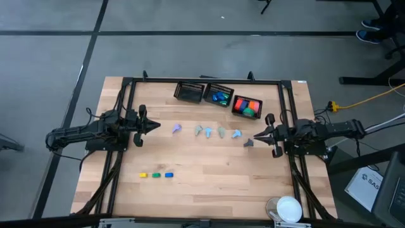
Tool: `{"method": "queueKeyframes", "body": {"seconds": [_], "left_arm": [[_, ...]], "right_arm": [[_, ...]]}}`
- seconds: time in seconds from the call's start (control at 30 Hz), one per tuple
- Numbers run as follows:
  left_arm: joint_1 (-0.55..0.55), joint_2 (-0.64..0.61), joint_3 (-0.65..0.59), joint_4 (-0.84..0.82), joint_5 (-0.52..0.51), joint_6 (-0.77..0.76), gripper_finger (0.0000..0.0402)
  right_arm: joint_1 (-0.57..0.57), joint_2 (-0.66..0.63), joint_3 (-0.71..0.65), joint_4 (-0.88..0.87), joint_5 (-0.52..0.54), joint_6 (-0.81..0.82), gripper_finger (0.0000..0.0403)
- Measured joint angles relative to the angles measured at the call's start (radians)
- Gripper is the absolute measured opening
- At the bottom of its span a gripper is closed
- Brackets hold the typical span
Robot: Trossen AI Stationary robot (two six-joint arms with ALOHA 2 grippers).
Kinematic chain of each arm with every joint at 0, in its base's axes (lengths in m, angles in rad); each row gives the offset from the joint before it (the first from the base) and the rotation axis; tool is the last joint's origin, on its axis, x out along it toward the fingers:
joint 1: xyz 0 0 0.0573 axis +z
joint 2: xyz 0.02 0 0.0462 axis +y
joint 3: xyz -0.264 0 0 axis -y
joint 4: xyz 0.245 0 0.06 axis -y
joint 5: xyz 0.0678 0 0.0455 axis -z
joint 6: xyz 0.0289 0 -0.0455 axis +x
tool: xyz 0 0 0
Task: Pick and place Stapler, Stapler remover, tape
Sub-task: Put the yellow stapler into the middle black bin
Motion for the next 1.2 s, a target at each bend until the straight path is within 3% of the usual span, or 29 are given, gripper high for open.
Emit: {"method": "queueKeyframes", "body": {"seconds": [1.2], "left_arm": [[0.0,0.0,0.0,0.0,0.0,0.0,0.0012]], "right_arm": [[0.0,-0.018,0.0,-0.001,-0.001,-0.03,0.0039]]}}
